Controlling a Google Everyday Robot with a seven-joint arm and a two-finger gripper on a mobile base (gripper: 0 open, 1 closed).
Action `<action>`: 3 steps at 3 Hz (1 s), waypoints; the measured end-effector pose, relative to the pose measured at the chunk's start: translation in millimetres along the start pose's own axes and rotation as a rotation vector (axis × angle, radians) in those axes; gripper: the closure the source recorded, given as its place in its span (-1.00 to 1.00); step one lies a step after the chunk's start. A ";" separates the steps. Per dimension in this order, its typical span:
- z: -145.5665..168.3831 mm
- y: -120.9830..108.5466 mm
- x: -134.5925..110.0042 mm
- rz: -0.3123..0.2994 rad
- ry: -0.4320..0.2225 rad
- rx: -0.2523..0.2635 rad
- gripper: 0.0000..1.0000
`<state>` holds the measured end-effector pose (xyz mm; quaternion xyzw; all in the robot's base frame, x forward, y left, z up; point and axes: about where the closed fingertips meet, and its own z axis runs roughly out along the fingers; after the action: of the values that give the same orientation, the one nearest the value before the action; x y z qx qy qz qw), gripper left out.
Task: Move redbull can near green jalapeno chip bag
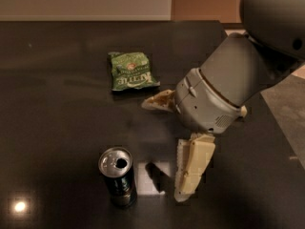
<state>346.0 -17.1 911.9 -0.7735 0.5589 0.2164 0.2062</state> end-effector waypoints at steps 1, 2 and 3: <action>25.0 2.5 -21.0 -0.033 -0.073 -0.040 -1.00; 38.6 4.3 -38.8 -0.051 -0.135 -0.067 -1.00; 44.1 7.8 -51.2 -0.065 -0.183 -0.090 -1.00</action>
Offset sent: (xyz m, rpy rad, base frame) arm -0.0271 0.0748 -0.0145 0.1915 0.1158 0.1332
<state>319.5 45.1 904.0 -0.7767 0.5022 0.3040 0.2284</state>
